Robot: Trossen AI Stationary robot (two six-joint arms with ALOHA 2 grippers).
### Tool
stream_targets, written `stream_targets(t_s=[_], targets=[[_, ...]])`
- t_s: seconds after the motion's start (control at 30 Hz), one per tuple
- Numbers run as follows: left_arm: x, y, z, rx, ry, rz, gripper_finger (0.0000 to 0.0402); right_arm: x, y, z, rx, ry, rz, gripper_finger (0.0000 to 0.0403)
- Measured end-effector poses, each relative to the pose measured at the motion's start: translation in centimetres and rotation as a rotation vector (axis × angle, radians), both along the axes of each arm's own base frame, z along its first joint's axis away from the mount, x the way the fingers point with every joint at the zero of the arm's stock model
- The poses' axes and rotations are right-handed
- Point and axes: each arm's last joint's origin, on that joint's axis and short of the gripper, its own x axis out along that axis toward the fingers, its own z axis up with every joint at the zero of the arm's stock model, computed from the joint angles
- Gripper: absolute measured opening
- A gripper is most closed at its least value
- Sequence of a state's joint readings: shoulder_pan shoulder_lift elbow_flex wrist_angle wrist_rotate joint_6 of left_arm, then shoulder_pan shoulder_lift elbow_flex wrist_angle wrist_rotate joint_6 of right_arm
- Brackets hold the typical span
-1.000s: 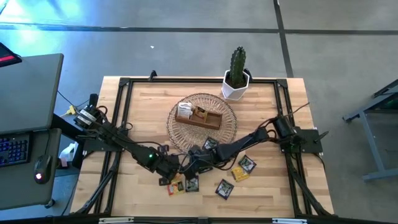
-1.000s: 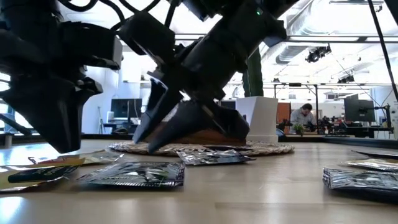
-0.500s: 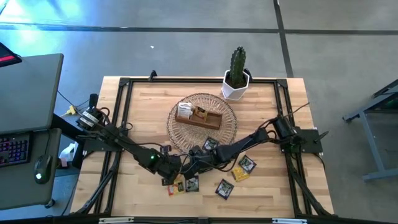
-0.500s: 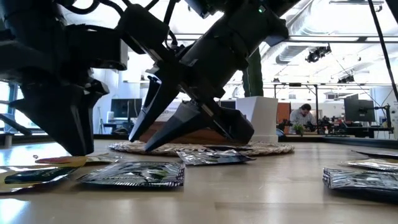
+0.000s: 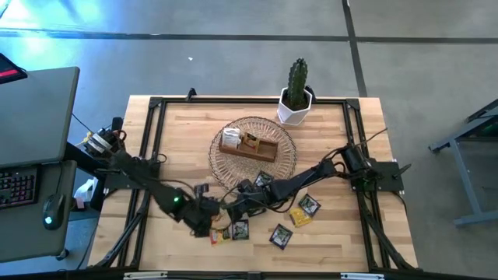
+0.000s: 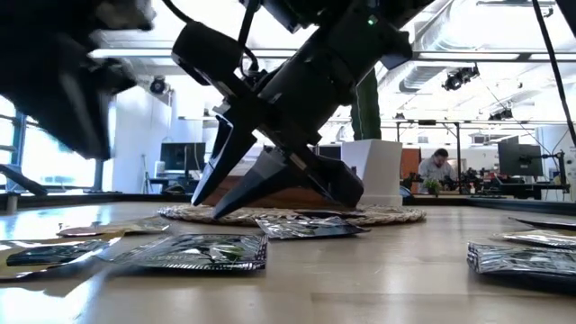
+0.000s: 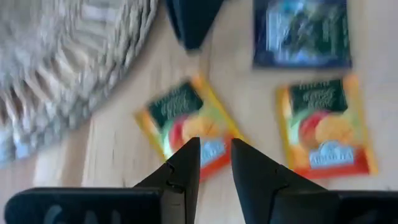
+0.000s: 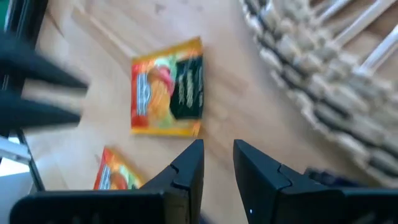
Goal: Pick & Place Tea
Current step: Put the yellow tea pack into the middle section of the wooden organizer
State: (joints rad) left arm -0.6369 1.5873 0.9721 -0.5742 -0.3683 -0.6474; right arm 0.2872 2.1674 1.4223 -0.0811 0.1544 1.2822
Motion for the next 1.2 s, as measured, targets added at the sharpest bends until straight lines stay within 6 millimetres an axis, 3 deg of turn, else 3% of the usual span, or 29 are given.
stream_targets(t_s=[0.13, 0.23, 0.47, 0.83, 1.07, 1.2], targets=[[-2.1, -1.3, -0.5, 0.017, 0.022, 0.084, 0.0088, 0.0, 0.0, 0.0, 0.004, -0.003, -0.004, 0.0083], [-3.2, -2.1, -2.3, 0.002, 0.028, 0.123, 0.0088, 0.0, -0.1, 0.0, -0.002, -0.003, -0.009, 0.0083], [-3.4, -2.0, -5.5, -0.014, -0.015, 0.174, 0.0087, 0.1, -0.3, 0.0, -0.005, -0.008, -0.04, 0.0083], [-1.1, -0.7, -5.6, 0.008, -0.072, 0.113, 0.0087, 1.2, -0.5, -2.4, 0.049, -0.05, -0.057, 0.0083], [-0.6, -0.2, -5.6, 0.009, -0.056, 0.1, 0.0087, 1.4, -0.8, -2.5, 0.038, -0.052, -0.021, 0.0081], [-0.6, -0.1, -5.6, 0.013, -0.06, 0.101, 0.0088, 1.3, -0.8, -2.5, -0.001, -0.052, 0.032, 0.0052]])
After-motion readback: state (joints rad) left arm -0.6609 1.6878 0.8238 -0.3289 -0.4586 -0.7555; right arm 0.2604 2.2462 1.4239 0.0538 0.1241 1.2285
